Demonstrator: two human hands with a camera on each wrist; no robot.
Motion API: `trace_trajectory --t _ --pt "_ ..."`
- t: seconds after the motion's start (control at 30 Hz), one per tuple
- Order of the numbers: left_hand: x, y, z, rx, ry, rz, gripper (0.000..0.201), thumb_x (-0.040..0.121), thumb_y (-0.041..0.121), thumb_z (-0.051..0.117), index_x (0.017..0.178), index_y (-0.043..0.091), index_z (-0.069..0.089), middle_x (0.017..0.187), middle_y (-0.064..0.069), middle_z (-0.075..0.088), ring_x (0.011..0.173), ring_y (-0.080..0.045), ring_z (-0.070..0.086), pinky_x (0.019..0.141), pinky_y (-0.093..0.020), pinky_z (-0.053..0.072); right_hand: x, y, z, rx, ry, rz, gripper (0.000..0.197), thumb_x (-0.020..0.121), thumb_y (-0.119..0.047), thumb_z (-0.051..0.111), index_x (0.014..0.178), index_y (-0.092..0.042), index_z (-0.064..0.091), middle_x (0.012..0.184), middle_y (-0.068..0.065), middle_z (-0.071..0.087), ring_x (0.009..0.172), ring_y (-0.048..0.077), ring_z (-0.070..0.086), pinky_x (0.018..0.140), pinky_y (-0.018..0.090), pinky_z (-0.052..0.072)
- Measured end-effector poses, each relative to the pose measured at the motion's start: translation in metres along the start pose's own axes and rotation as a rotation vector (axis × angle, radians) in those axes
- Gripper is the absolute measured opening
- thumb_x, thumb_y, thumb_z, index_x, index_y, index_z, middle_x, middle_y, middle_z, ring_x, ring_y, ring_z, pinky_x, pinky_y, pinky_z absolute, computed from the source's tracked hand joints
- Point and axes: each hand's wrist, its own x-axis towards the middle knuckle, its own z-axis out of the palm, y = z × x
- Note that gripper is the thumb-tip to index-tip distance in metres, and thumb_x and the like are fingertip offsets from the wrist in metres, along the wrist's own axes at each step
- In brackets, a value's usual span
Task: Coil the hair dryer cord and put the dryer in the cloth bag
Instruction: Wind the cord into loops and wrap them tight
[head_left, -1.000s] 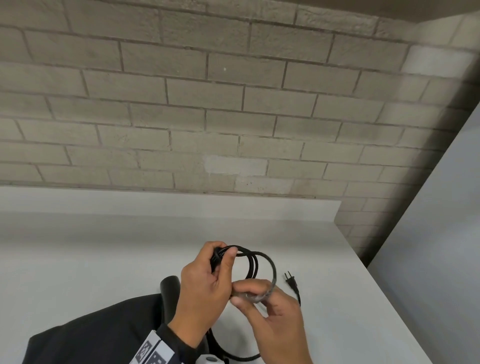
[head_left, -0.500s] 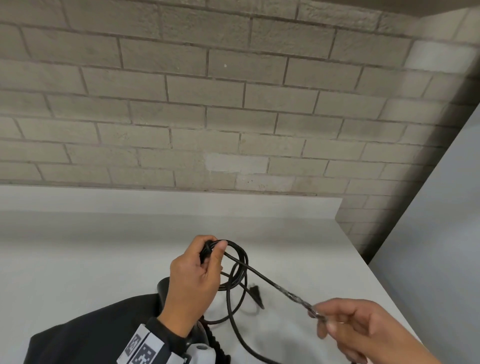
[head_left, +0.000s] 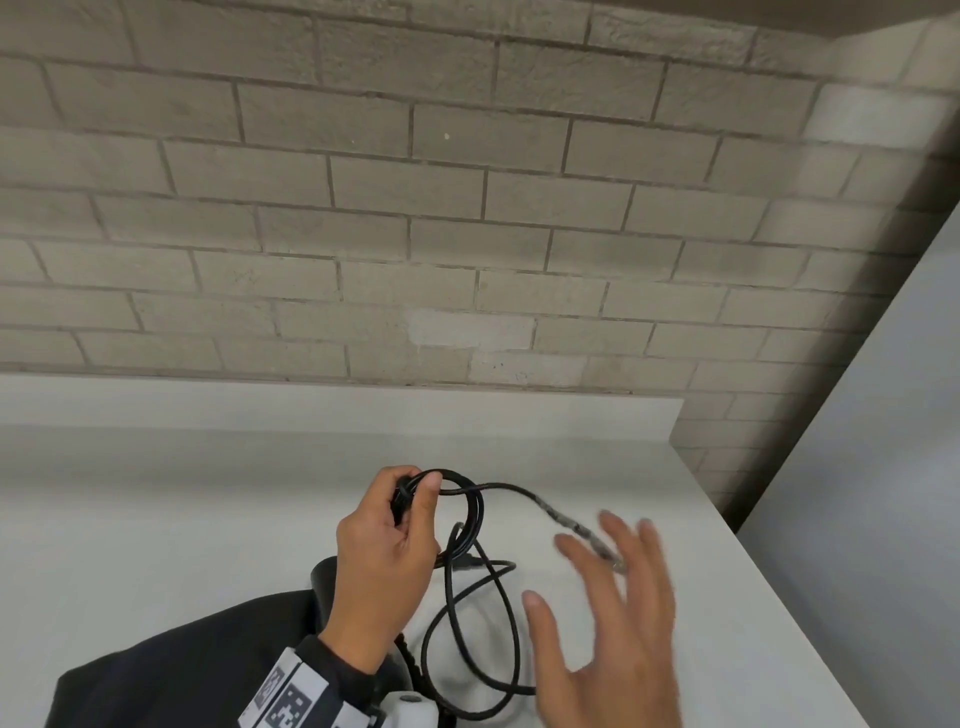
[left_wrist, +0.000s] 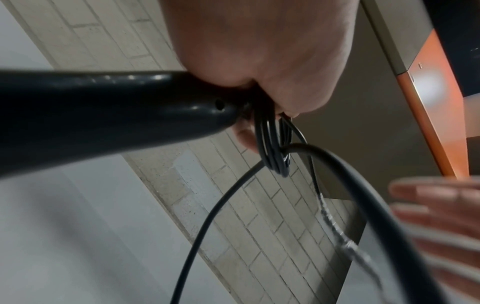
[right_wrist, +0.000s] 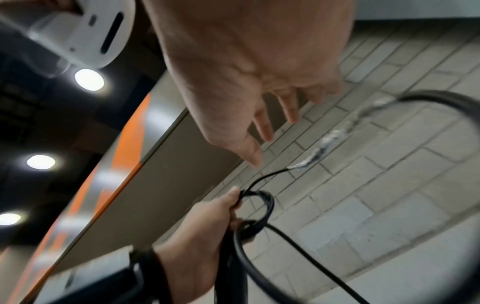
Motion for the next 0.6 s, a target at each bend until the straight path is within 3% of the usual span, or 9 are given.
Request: trace_trajectory --t 0.07,0.1,0.17,0.27,0.33,0.37,0.47,0.53,0.6 --pt "-0.001 0.0 0.0 0.004 -0.008 0.0 0.006 0.089 0.04 0.056 0.088 0.035 0.058 0.054 -0.009 0.061 0.05 -0.028 0.059 0.052 -0.032 0.047 -0.003 -0.012 0.016 0.133 -0.054 -0.042 0.017 0.083 -0.032 0.061 0.099 -0.028 0.067 0.11 -0.006 0.063 0.107 0.011 0.06 0.085 0.029 0.051" --pt "-0.002 0.001 0.001 0.005 -0.013 0.001 0.008 0.089 0.042 0.056 0.088 0.034 0.059 0.054 -0.009 0.06 0.049 -0.026 0.058 0.052 -0.033 0.047 -0.003 -0.017 0.022 0.185 -0.139 0.036 0.01 0.085 -0.036 0.061 0.094 -0.034 0.064 0.099 -0.016 0.064 0.091 0.001 0.061 0.076 0.019 0.049" --pt "-0.003 0.001 0.002 0.003 -0.014 -0.007 0.012 0.089 0.043 0.055 0.09 0.031 0.06 0.054 -0.007 0.06 0.049 -0.024 0.058 0.053 -0.035 0.048 -0.004 -0.024 0.036 0.276 -0.404 0.308 0.013 0.087 -0.046 0.059 0.093 -0.035 0.059 0.089 -0.018 0.066 0.082 0.001 0.061 0.067 0.01 0.045" --pt "0.0 -0.003 0.002 0.002 0.003 -0.027 0.016 0.089 0.044 0.056 0.092 0.029 0.061 0.055 -0.007 0.06 0.05 -0.026 0.06 0.053 -0.039 0.05 -0.003 -0.025 0.054 0.507 -0.689 0.598 0.021 0.091 -0.044 0.056 0.103 -0.028 0.061 0.091 0.001 0.073 0.085 0.006 0.067 0.082 0.026 0.056" --pt "0.001 -0.005 0.001 0.004 0.006 -0.022 0.014 0.09 0.043 0.056 0.091 0.03 0.061 0.056 -0.008 0.06 0.05 -0.027 0.06 0.054 -0.04 0.049 -0.001 -0.027 0.056 0.753 -0.713 0.682 0.028 0.089 -0.039 0.058 0.105 -0.017 0.062 0.084 0.014 0.07 0.082 0.018 0.067 0.087 0.041 0.057" --pt "0.001 -0.004 0.001 0.002 0.005 -0.02 0.012 0.091 0.043 0.055 0.09 0.031 0.06 0.056 -0.008 0.06 0.05 -0.027 0.06 0.054 -0.039 0.049 -0.002 -0.026 0.056 0.856 -0.704 0.715 0.031 0.088 -0.035 0.058 0.106 -0.01 0.061 0.08 0.015 0.067 0.078 0.021 0.065 0.085 0.042 0.057" --pt "-0.001 -0.001 0.002 -0.008 -0.002 -0.025 0.014 0.091 0.044 0.054 0.09 0.032 0.06 0.055 -0.012 0.058 0.05 -0.031 0.057 0.053 -0.039 0.047 -0.005 -0.023 0.045 0.974 -0.689 0.71 0.026 0.091 -0.027 0.052 0.103 -0.005 0.061 0.062 0.003 0.055 0.056 0.02 0.054 0.063 0.034 0.05" --pt "0.0 -0.002 0.001 -0.018 0.003 -0.025 0.014 0.092 0.043 0.053 0.09 0.03 0.06 0.054 -0.014 0.056 0.051 -0.033 0.055 0.052 -0.04 0.045 -0.013 -0.016 0.032 0.893 -0.705 0.656 0.02 0.094 -0.029 0.049 0.093 -0.015 0.063 0.052 -0.001 0.045 0.047 0.016 0.042 0.053 0.028 0.04" --pt "0.003 -0.004 -0.002 -0.021 0.01 -0.031 0.015 0.092 0.044 0.053 0.089 0.031 0.06 0.055 -0.015 0.055 0.053 -0.035 0.053 0.053 -0.042 0.044 -0.021 -0.006 0.012 0.687 -0.775 0.572 0.018 0.094 -0.031 0.05 0.083 -0.027 0.063 0.05 -0.006 0.045 0.047 0.011 0.041 0.052 0.022 0.036"
